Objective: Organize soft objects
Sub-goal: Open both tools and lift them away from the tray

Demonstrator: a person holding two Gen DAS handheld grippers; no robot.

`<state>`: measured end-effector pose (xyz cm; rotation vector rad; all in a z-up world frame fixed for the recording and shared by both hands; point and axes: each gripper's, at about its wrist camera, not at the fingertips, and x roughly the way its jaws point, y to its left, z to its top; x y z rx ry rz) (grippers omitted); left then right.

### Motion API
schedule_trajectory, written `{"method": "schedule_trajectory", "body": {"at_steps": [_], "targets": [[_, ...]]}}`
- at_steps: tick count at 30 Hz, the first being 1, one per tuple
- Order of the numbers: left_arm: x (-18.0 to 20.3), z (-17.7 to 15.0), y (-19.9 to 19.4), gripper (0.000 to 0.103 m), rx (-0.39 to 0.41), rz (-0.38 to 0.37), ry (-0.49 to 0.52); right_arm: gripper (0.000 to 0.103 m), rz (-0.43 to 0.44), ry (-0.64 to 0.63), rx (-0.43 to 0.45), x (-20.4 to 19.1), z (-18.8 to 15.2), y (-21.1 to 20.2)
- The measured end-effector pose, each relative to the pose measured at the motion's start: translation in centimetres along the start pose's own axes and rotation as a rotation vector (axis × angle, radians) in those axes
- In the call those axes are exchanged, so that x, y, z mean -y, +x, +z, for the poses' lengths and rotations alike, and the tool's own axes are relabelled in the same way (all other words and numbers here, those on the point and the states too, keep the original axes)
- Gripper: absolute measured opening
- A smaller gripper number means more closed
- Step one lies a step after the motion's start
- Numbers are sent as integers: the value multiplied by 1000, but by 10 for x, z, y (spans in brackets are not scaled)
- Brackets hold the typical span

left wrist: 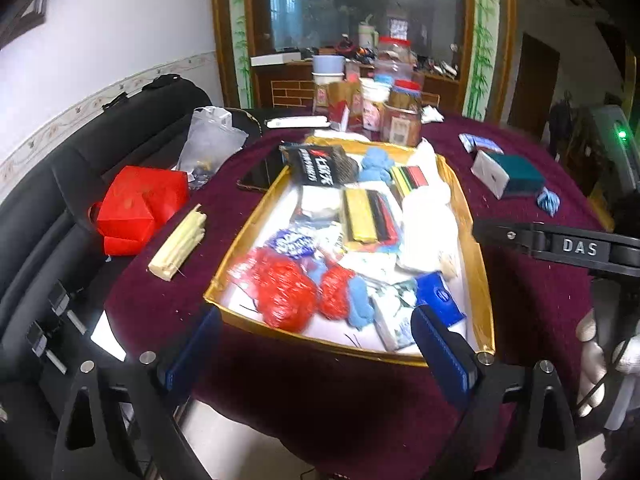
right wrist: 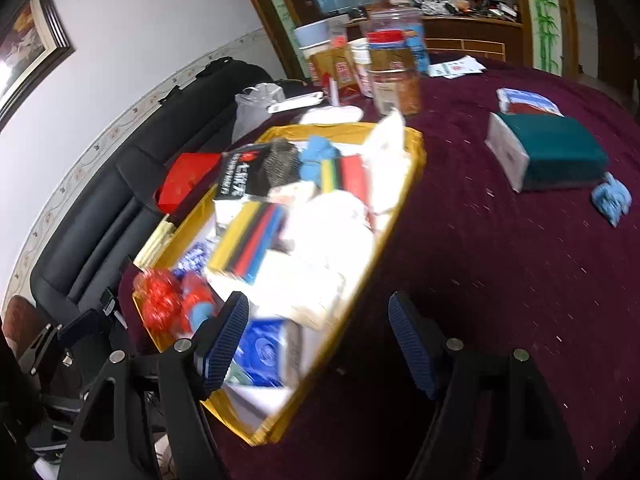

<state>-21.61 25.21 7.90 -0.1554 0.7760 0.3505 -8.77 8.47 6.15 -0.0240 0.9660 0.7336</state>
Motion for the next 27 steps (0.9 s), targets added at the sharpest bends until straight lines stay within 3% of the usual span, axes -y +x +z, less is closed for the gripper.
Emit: {"method": "schedule_trajectory", "body": {"at_steps": [8,10,13,15,19,21,27], "targets": [[40,-6,-9,98,-12,7,85,74,-81,7,25,36,-38,-28],[52,-8,-11,99,-11,-4,108,78,-105,-1,34,42,-48,-34],[62,-6,-3,99,-65,-106,124,78,-145,-21,52,51,-61,-44],[51,2,8,99,-103,-155,63,79,-180,-35,71,60,-69,-50],[3,32,32,99,-106,-91,-114,80,-212,10,108,86,-73,-56],[-14,47,42,99,-101,-55,-151,80,-206,63,119,101,-74,-56],[-12,73,103,99,-138,190,-12,80,-162,152,137,121,-70,-59]]}}
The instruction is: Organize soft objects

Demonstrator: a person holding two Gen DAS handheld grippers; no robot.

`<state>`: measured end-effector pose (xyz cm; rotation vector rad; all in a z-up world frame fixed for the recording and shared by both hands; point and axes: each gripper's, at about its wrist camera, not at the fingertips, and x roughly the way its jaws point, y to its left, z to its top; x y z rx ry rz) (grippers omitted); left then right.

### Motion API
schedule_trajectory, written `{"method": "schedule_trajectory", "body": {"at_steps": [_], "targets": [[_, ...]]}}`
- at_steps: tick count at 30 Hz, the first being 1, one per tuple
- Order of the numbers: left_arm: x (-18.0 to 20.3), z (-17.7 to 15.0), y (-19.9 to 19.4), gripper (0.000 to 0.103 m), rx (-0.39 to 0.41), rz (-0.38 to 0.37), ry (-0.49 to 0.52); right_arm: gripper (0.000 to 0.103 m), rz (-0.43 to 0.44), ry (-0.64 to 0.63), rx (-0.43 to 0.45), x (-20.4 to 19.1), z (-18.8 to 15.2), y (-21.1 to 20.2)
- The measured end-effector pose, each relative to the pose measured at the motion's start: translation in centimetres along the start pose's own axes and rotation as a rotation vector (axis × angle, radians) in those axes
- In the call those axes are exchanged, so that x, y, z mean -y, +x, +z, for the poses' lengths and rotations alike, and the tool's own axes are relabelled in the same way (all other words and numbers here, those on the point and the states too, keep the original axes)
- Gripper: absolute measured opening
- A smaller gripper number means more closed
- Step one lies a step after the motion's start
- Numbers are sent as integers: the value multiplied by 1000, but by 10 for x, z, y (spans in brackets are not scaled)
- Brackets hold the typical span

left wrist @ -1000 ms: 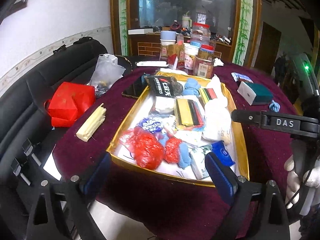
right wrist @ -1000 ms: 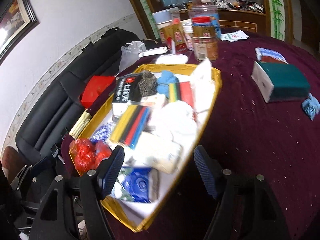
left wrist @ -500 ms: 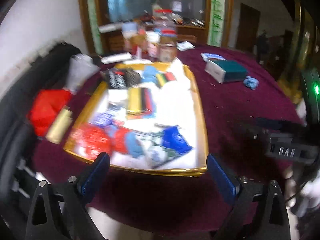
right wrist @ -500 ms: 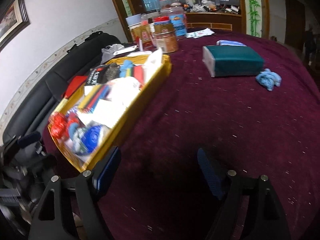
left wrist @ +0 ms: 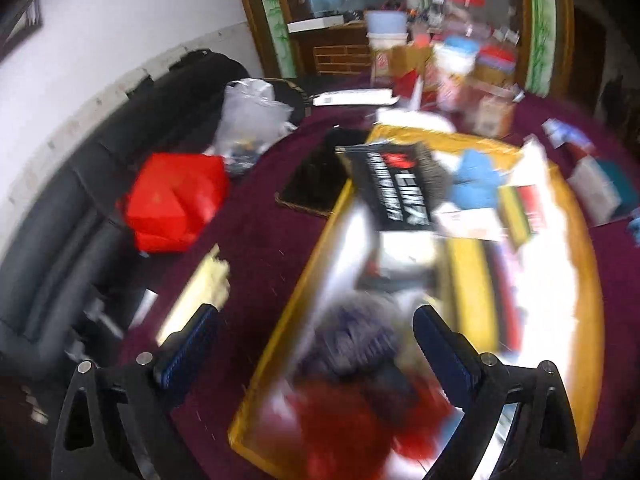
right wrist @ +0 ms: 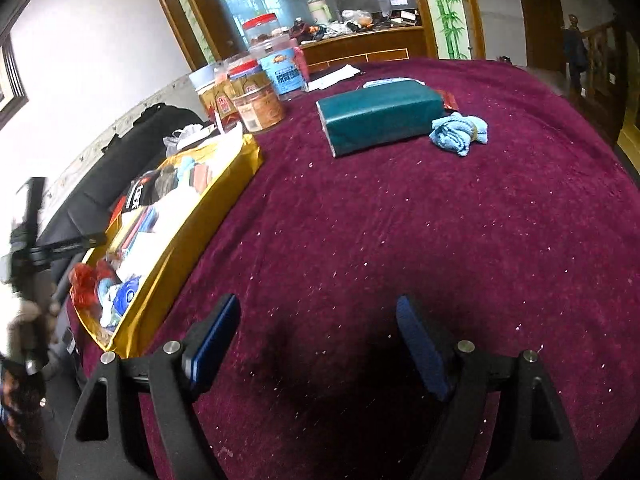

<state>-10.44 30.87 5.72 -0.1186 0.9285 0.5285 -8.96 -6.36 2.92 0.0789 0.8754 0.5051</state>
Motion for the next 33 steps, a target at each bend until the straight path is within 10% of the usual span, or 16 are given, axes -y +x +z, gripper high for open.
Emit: {"method": "schedule_trajectory", "body": {"at_steps": [8,12,16,20,24,33], "targets": [[62,6,17,99,41,94,322,80,30,65,-29,9,1,7],[28,47,7,99,85,-33,119,80,47,98,-70,16,1,15],[-5,87,39,99,-20,-376,-127,81,46,107,-96,16,0,19],[6,103,88,102,-150,-413,-159,81,44,119,-98,18,0,20],[23,108,97,102,-115,-379,-130,84,46,114,-102,17,0,21],[-12,118,70,102,-21,-591,-246,87,50,103,-108,16,-1,21]]}}
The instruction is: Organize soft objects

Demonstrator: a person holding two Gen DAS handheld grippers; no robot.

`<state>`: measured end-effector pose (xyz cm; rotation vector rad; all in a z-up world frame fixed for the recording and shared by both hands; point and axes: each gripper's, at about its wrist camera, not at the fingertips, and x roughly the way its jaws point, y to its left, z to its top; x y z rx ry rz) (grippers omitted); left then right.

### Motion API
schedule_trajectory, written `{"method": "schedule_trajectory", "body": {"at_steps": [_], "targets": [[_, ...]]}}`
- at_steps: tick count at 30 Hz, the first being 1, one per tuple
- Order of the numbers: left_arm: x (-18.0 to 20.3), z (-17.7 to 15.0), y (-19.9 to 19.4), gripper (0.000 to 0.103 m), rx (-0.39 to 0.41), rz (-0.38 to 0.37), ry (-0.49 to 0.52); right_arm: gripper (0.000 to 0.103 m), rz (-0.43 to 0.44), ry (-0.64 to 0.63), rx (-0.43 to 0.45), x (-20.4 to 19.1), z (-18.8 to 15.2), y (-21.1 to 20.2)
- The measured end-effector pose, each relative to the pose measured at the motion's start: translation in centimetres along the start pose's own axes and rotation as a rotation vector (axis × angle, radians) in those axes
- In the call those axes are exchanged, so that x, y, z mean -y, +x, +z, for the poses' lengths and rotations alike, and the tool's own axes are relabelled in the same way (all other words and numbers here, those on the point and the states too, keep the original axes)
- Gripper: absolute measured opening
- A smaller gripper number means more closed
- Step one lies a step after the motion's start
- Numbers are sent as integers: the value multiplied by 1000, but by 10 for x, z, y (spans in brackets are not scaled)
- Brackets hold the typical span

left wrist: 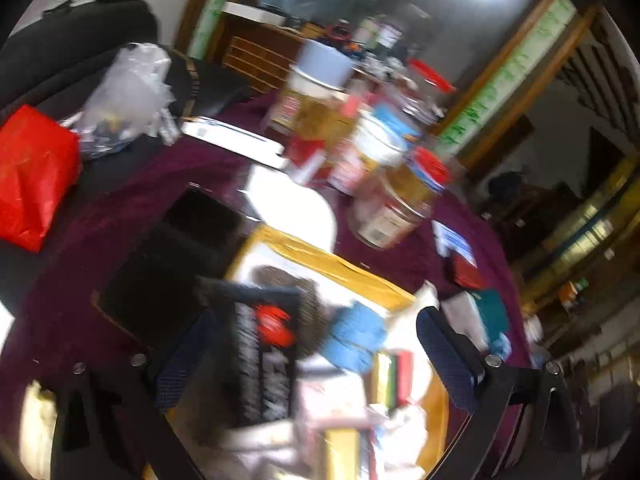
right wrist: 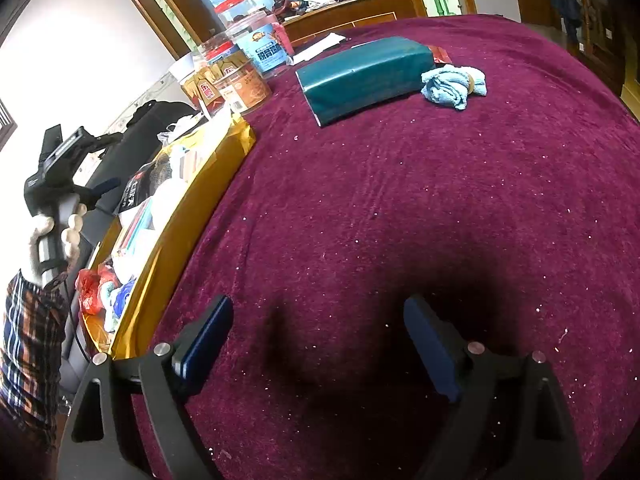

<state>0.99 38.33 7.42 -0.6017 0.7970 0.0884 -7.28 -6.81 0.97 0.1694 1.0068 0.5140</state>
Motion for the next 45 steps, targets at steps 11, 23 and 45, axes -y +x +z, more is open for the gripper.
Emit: {"method": "schedule_trajectory", "body": {"at_steps": [11,23,45], "targets": [[60,-34,50,102,-146,49,183,87,2,4,1,0,1,1],[87,-60,-16,101,84,153,291,88,-11,7,12,1,-1,-1],[99,-205,-173,102,428,234,272,103,-214,-374,312,-143,-55,-62]]}}
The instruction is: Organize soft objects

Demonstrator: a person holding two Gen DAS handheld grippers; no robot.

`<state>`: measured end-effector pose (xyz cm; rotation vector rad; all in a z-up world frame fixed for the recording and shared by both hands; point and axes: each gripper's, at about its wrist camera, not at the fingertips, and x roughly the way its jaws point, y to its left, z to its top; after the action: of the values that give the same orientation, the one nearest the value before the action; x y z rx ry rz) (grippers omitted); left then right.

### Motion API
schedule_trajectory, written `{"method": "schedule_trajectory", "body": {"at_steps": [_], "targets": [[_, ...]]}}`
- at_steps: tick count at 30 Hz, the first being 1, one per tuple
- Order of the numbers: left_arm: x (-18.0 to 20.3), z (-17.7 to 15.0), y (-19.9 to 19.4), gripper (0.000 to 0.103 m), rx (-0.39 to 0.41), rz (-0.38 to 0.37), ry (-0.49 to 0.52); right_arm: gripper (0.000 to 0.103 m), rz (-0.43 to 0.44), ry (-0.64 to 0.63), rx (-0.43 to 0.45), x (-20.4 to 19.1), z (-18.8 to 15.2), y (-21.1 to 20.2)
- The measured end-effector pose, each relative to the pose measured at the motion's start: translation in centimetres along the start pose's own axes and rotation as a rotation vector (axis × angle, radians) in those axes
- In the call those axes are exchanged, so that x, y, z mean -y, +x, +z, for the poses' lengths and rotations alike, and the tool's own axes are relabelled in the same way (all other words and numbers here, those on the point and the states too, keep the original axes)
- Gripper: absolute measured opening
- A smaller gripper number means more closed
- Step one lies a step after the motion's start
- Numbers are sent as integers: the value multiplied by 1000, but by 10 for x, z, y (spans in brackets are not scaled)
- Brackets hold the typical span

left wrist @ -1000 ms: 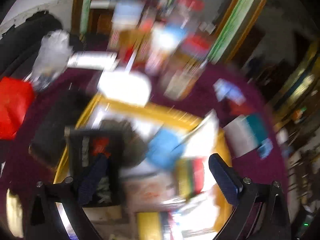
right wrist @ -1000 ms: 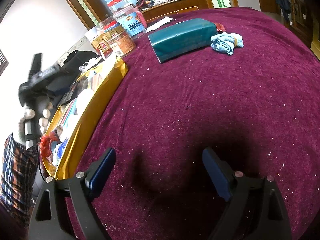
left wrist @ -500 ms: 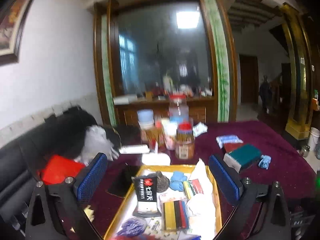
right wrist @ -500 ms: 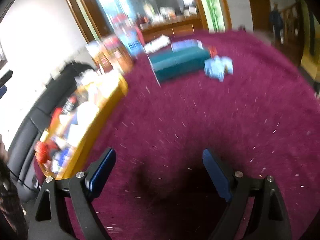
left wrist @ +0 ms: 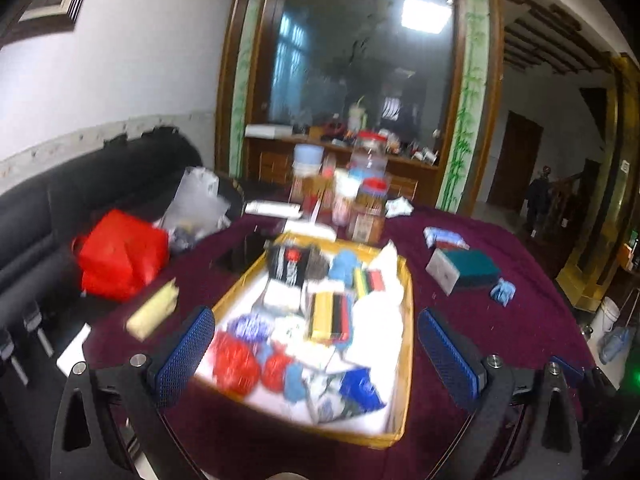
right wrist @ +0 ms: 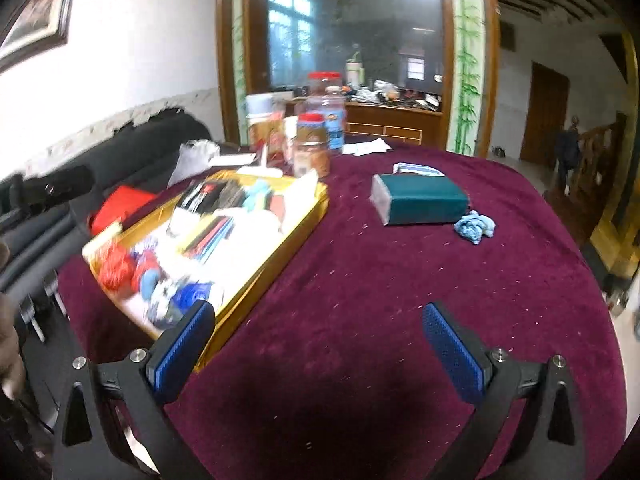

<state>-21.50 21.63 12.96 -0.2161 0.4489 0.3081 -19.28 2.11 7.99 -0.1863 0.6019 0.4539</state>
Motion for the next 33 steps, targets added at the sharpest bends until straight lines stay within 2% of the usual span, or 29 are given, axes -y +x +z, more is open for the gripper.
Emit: {"method": "schedule_trajectory", "body": {"at_steps": [4,7,9,15,24,33], "targets": [[-2,-16,4,102,-60,42,-12,103,-8,-68,10,-22,-9,-1],[2,-24,5,102,-64,116,11,103,-11,-110,8,-34,-11,2],[3,-27,4,102,-51,130,16,103,-13,-123,3,-37,-10,6],[-1,-31,15,102,-85,98,19,103,-3,-143,-26,-41,-6,19],[-12,-37,33,102,-142,145,9,103,24,-167,-76,-49,1,36],[-24,-41,44,102,-173,147,-7,103,45,-193,-115,-61,3,50]]}}
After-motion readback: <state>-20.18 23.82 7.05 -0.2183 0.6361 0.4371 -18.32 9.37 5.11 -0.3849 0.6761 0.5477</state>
